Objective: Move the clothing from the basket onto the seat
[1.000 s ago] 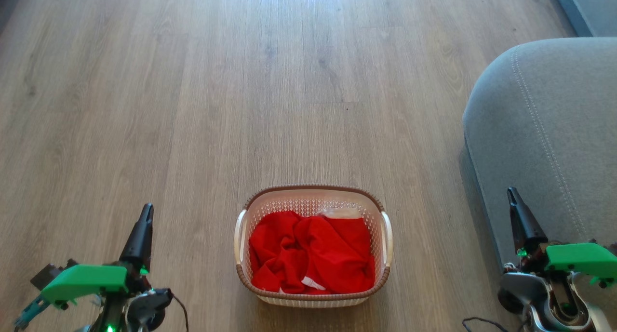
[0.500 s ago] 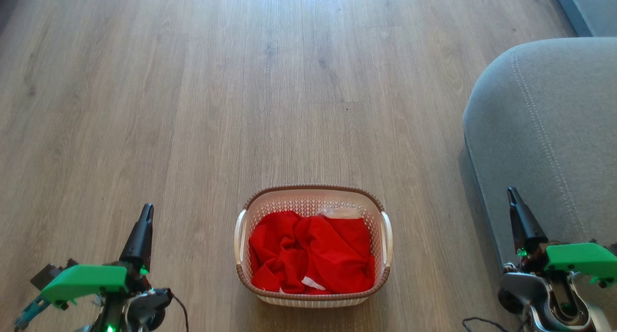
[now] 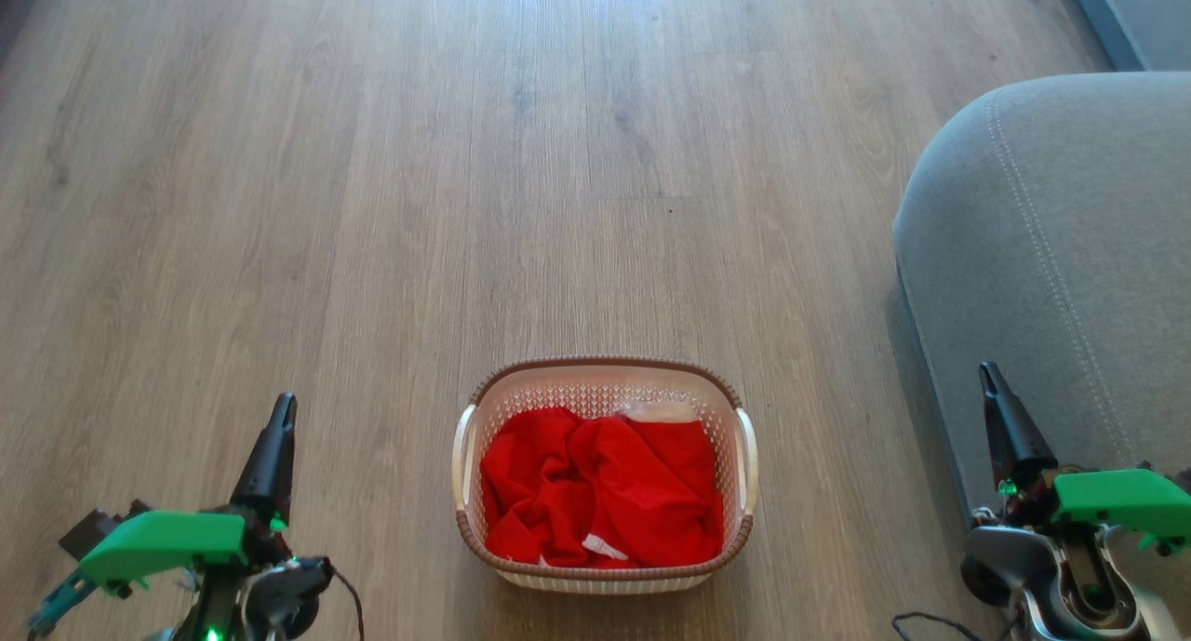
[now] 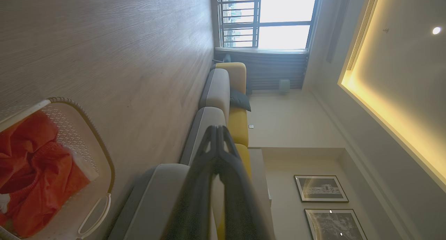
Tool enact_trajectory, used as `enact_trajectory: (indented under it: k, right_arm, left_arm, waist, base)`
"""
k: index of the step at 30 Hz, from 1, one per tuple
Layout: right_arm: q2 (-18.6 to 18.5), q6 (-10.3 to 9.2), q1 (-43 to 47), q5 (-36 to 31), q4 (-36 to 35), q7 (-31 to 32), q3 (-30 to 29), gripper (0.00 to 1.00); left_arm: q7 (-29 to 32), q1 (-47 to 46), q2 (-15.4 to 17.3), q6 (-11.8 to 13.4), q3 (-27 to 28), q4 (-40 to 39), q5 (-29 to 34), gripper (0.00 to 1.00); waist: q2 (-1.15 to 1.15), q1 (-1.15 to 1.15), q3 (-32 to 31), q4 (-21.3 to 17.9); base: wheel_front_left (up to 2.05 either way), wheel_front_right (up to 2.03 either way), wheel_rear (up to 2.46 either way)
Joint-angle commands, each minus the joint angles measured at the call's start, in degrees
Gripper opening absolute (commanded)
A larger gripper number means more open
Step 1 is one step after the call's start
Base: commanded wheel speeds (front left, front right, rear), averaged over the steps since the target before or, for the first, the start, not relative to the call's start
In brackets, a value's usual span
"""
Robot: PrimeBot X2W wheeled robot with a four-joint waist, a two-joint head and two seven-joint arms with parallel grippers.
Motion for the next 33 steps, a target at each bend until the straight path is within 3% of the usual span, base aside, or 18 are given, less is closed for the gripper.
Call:
enact_trajectory:
  k: [1,13,14,20,33]
  right_arm:
    - [-0.2,0.03,-2.1,0.4,-2.2,0.3,1.0,0.0]
    - [-0.2,0.03,-2.1,0.4,-2.2,0.3,1.0,0.0]
    - [0.0,0.0,0.0,0.0,0.0,0.0,0.0,1.0]
    - [0.6,0.02,2.6,0.0,5.1,0.0,0.4,1.0]
    - [-0.2,0.02,-0.4,-1.6,5.1,-1.7,2.4,1.0]
  left_arm:
    - [0.4,-2.7,0.6,-0.5,2.0,-1.9,-0.4,0.0]
    - [0.4,-2.7,0.6,-0.5,2.0,-1.9,-0.4,0.0]
    - [0.0,0.0,0.0,0.0,0.0,0.0,0.0,1.0]
    - [-0.1,3.1,-0.4,0.1,-0.6,4.7,0.0,1.0]
    - [-2.1,0.7,0.0,0.0,-0.8,5.0,1.3,1.0]
  waist:
    - [0.0,0.0,0.0,0.0]
    - [0.0,0.0,0.0,0.0]
    - [0.0,0.0,0.0,0.0]
    - [0.0,0.0,0.1,0.0]
    - [0.0,0.0,0.2,0.0]
  base:
    - [0.0,0.0,0.0]
    - [0.0,0.0,0.0]
    - [0.0,0.0,0.0]
    - [0.0,0.0,0.0]
    - [0.0,0.0,0.0]
